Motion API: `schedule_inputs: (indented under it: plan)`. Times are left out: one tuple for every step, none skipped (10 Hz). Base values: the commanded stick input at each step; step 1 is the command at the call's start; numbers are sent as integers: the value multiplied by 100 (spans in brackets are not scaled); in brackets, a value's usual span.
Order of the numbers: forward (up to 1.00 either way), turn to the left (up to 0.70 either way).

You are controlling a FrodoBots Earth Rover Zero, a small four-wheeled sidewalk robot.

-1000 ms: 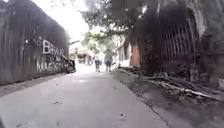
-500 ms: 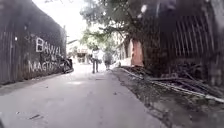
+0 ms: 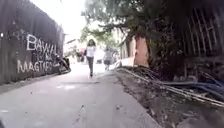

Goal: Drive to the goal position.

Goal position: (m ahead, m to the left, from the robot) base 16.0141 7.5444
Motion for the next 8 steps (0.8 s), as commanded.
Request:
schedule_inputs:
  plan:
    - [100,0]
    - [100,0]
    - [100,0]
    - [100,10]
    - [100,27]
    - [100,21]
    - [100,1]
    - [100,0]
